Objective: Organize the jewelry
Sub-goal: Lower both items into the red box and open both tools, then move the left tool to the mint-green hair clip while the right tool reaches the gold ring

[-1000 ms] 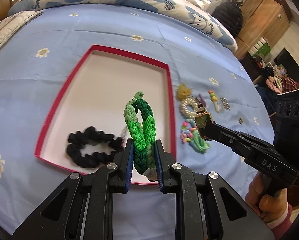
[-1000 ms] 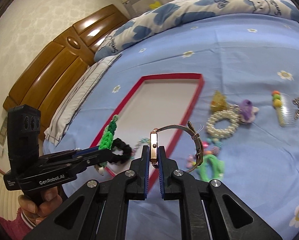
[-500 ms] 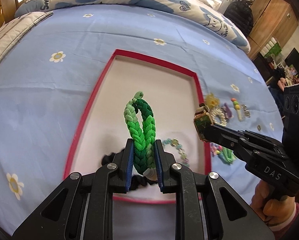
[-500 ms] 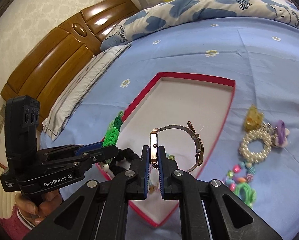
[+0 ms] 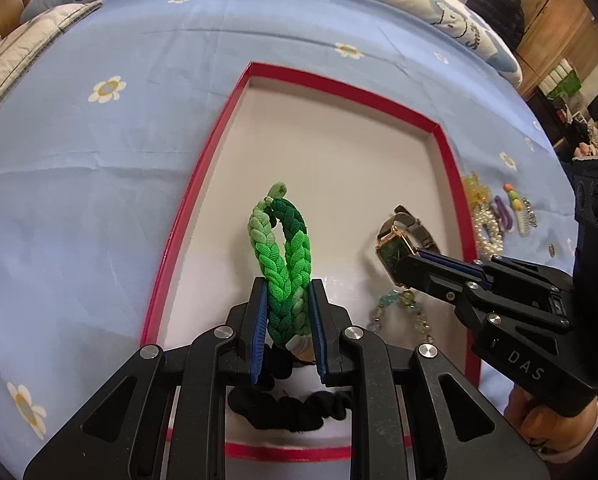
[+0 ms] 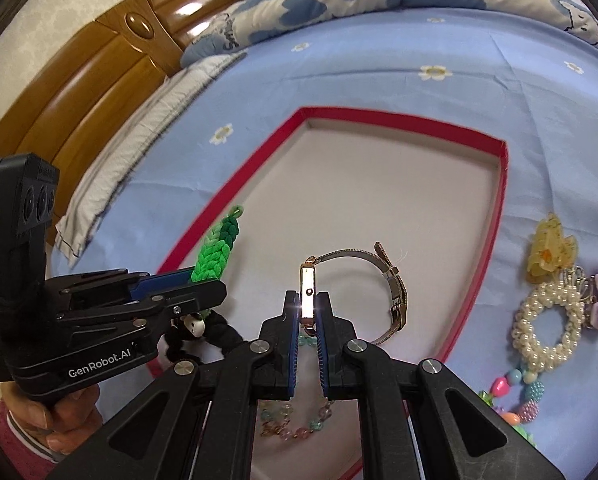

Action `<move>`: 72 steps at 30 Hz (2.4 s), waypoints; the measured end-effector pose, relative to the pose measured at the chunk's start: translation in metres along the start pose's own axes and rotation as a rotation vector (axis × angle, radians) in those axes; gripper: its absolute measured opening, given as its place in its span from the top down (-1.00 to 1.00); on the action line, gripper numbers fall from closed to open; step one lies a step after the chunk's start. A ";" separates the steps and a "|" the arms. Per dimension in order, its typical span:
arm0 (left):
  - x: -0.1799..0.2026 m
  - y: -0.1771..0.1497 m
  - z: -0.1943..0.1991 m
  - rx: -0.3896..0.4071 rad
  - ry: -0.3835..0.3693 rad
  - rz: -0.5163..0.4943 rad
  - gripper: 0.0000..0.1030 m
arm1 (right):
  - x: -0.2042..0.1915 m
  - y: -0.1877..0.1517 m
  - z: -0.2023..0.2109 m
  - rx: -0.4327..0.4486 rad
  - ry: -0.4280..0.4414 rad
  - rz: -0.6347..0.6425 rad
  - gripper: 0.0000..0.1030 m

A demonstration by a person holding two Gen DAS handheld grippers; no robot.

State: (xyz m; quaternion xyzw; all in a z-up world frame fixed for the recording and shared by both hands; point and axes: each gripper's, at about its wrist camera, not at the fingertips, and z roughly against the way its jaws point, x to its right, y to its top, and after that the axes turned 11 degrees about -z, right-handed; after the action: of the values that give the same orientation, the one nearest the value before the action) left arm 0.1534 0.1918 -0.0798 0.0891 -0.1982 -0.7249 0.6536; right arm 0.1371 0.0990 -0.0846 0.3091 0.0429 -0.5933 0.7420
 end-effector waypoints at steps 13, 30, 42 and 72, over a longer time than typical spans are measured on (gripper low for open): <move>0.002 -0.006 -0.006 -0.019 0.019 -0.004 0.56 | 0.001 -0.001 -0.008 -0.019 0.004 0.003 0.75; 0.000 -0.013 0.009 -0.007 0.027 0.035 0.06 | 0.012 -0.013 0.049 0.075 0.043 -0.050 0.41; 0.026 -0.030 0.048 0.061 -0.018 0.075 0.06 | 0.070 -0.060 0.114 0.160 0.019 -0.223 0.10; 0.160 -0.036 0.046 0.034 -0.141 -0.138 0.06 | 0.177 -0.131 0.204 0.334 -0.121 -0.452 0.06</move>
State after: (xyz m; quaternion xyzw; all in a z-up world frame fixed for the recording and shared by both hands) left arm 0.0822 0.0443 -0.0322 0.0621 -0.2493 -0.7692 0.5851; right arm 0.0082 -0.1699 -0.0503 0.3738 -0.0320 -0.7598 0.5309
